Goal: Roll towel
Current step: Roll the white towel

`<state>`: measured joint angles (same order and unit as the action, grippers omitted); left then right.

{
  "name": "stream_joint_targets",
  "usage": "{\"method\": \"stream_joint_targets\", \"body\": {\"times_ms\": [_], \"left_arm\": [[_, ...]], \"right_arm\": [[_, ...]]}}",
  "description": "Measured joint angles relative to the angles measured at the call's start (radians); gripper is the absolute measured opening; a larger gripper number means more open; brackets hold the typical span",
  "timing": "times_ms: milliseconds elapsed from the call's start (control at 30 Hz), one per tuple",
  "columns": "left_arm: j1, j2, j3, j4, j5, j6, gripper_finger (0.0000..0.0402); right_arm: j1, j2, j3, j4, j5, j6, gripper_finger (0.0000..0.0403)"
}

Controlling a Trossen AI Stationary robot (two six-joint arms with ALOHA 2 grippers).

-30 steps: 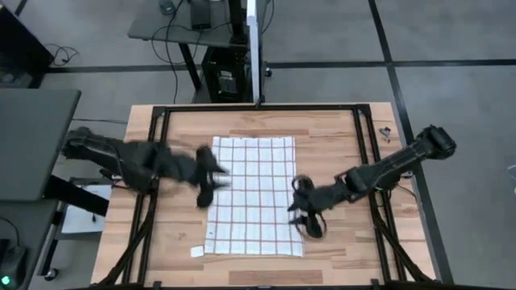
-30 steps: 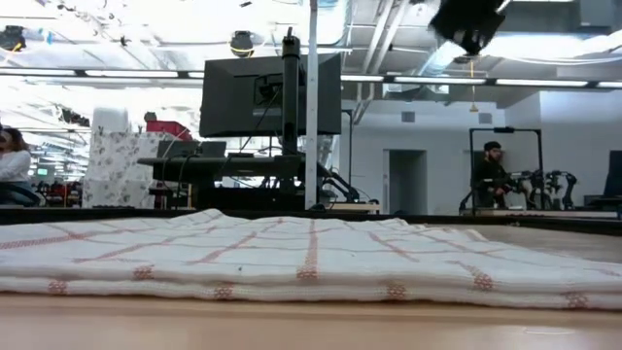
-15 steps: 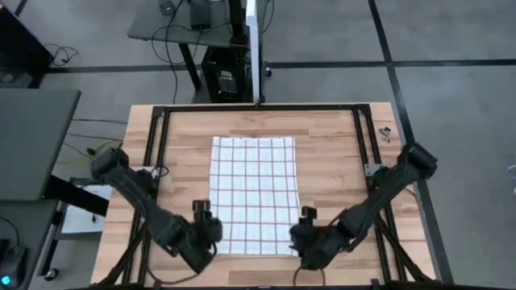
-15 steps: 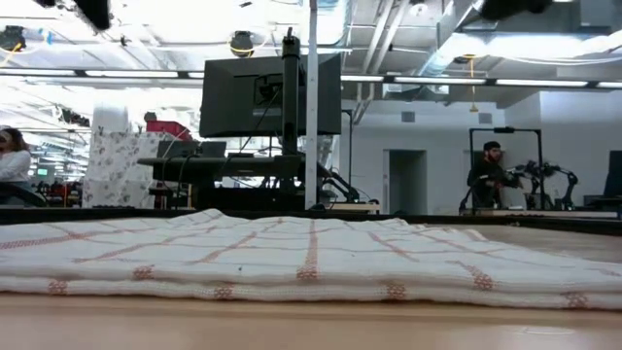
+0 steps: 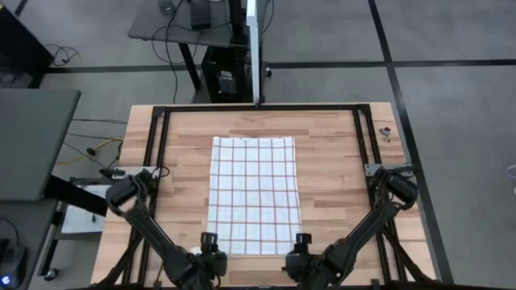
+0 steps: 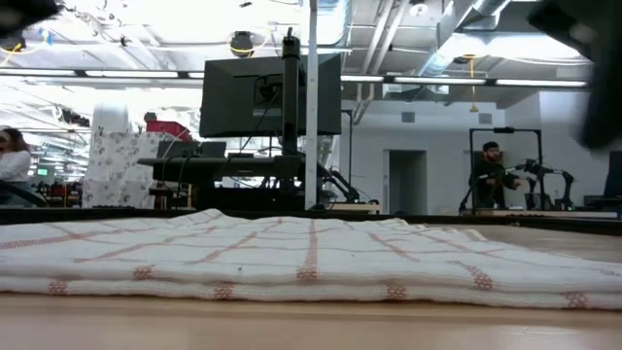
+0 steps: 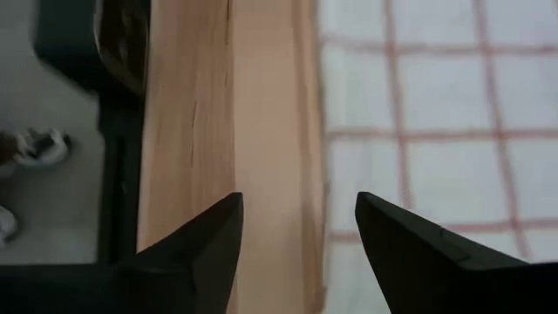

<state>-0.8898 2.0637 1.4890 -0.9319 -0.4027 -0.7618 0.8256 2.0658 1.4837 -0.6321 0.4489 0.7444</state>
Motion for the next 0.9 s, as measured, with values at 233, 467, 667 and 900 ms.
{"method": "stream_joint_targets", "body": {"times_ms": [233, 467, 667, 900], "left_arm": [[0.0, 0.075, 0.037, -0.045, -0.019, -0.086, 0.0185], [0.003, 0.078, 0.037, -0.066, -0.068, -0.135, 0.0185], [0.022, 0.08, 0.034, -0.09, -0.102, -0.14, 0.0185], [0.04, 0.077, -0.01, -0.057, -0.131, -0.151, 0.0185]], "right_arm": [[0.003, 0.048, 0.0, -0.045, 0.035, 0.034, 0.0211], [-0.003, 0.05, 0.0, -0.043, 0.051, 0.034, 0.0212], [-0.012, 0.05, 0.0, -0.041, 0.054, 0.042, 0.0212], [-0.016, 0.05, 0.0, -0.041, 0.054, 0.051, 0.0212]]}}
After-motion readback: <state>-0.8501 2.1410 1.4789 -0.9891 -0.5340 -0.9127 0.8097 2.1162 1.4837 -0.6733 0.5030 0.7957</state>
